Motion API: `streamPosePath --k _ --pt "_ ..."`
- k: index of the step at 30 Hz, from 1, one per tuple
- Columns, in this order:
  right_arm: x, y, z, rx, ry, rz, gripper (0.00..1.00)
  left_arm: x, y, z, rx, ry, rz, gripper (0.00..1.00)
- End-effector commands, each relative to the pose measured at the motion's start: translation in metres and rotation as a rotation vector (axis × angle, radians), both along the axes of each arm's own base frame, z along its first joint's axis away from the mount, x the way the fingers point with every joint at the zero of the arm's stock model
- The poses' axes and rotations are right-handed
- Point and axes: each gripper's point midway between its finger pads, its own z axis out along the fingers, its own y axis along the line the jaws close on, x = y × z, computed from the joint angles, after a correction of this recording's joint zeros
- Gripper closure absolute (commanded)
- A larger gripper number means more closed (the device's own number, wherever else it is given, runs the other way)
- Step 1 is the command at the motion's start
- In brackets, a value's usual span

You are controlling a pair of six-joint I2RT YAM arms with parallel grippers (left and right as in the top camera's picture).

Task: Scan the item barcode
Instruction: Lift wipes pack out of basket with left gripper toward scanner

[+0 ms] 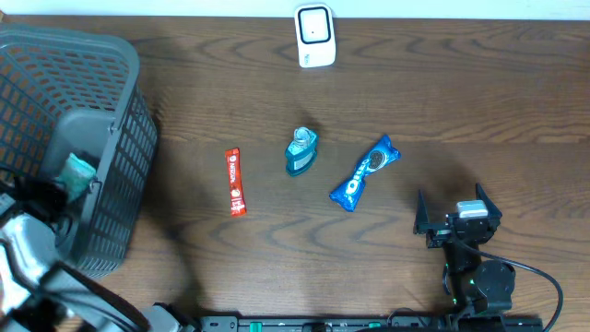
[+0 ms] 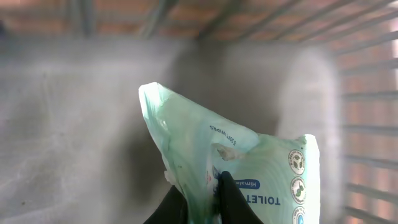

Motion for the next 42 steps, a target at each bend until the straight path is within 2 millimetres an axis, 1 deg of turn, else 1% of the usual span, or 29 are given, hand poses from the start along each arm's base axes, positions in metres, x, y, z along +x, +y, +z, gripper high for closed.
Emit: streamPosePath --k 1,5,8,12,16,21,28,30,33,35,42 --pt "0.0 -0.001 0.0 0.008 0.0 -0.005 0.01 0.006 -0.002 0.042 0.089 -0.092 -0.035 0.93" --pt "0.0 -0.001 0.0 0.008 0.0 -0.005 0.01 0.005 -0.004 0.07 0.152 -0.142 -0.036 0.93" --pt "0.0 -0.001 0.0 0.008 0.0 -0.005 0.01 0.003 -0.006 0.082 0.177 -0.163 -0.036 0.93" --pt "0.0 -0.001 0.0 0.008 0.0 -0.005 0.01 0.003 -0.009 0.092 0.196 -0.182 -0.044 0.93" --pt "0.0 -0.001 0.0 0.008 0.0 -0.005 0.01 0.008 -0.016 0.097 0.205 -0.194 -0.064 0.93" --pt "0.0 -0.001 0.0 0.008 0.0 -0.005 0.01 0.014 -0.023 0.097 0.202 -0.196 -0.09 0.93" --pt "0.0 -0.001 0.0 0.008 0.0 -0.005 0.01 0.014 -0.028 0.094 0.188 -0.186 -0.098 0.93" --pt "0.0 -0.001 0.0 0.008 0.0 -0.005 0.01 0.016 -0.034 0.1 0.181 -0.216 -0.124 0.93" --pt "0.0 -0.001 0.0 0.008 0.0 -0.005 0.01 0.02 -0.042 0.115 0.187 -0.269 -0.16 0.93" --pt "0.0 -0.001 0.0 0.008 0.0 -0.005 0.01 0.021 -0.047 0.13 0.207 -0.308 -0.18 0.93" --pt "0.0 -0.001 0.0 0.008 0.0 -0.005 0.01 0.012 -0.059 0.195 0.345 -0.428 -0.198 0.93"
